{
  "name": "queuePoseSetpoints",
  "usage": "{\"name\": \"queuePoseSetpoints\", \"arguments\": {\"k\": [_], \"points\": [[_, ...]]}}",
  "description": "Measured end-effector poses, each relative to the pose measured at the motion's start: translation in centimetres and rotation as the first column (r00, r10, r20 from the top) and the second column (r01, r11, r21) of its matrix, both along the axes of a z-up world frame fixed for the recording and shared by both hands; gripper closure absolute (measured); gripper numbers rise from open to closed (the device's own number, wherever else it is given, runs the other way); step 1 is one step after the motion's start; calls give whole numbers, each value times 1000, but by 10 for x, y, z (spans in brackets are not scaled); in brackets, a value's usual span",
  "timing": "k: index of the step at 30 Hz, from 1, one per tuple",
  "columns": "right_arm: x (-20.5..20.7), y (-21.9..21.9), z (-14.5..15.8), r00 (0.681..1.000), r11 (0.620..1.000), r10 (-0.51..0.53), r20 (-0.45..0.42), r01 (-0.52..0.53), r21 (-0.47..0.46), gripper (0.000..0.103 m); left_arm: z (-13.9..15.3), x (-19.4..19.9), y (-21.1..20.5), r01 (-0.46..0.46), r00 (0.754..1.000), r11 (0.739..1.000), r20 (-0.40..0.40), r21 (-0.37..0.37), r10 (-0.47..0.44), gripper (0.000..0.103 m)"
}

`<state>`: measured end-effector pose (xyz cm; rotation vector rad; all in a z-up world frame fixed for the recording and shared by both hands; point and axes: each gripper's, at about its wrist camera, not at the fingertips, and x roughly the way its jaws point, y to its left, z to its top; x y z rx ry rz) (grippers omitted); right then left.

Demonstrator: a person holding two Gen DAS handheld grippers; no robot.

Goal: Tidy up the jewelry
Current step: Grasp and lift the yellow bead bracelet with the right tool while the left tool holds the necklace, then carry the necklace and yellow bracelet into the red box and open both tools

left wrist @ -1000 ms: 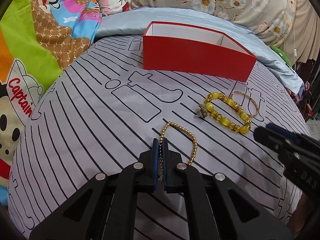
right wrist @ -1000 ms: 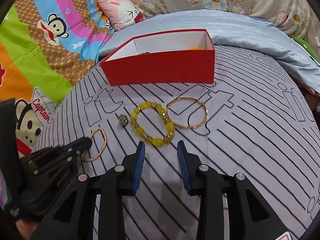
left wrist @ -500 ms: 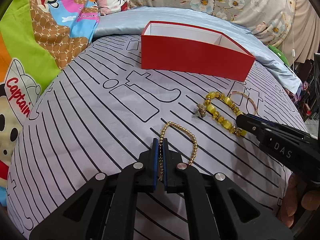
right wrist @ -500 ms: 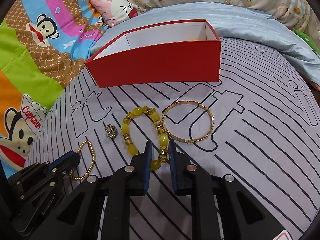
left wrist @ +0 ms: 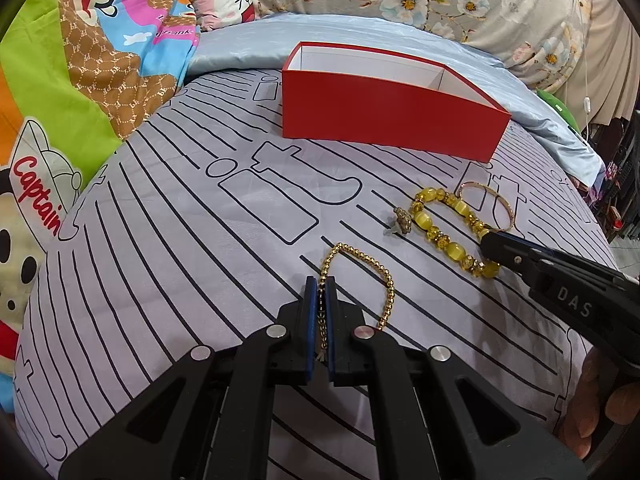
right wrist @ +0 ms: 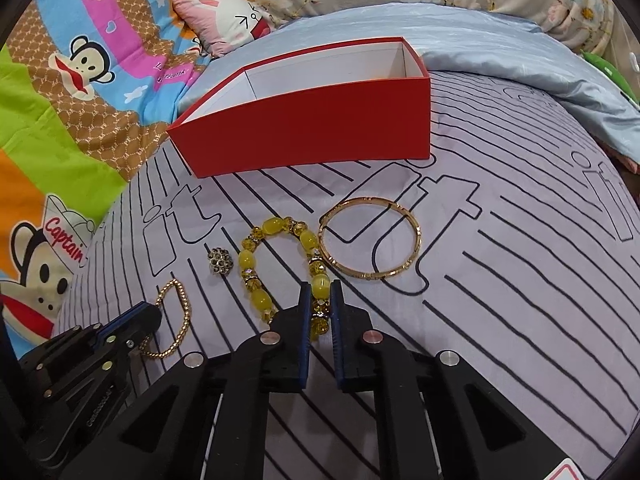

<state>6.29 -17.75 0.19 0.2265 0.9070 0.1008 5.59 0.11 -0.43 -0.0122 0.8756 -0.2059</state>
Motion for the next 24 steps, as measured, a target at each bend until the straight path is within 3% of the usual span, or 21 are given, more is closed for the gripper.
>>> {"name": "queuePoseSetpoints", "arguments": {"k": [24], "points": [[-77, -7, 38, 1000, 996, -5, 16, 4, 85, 94, 1, -2, 0, -6, 1000, 1000, 0, 0, 6, 99]]}}
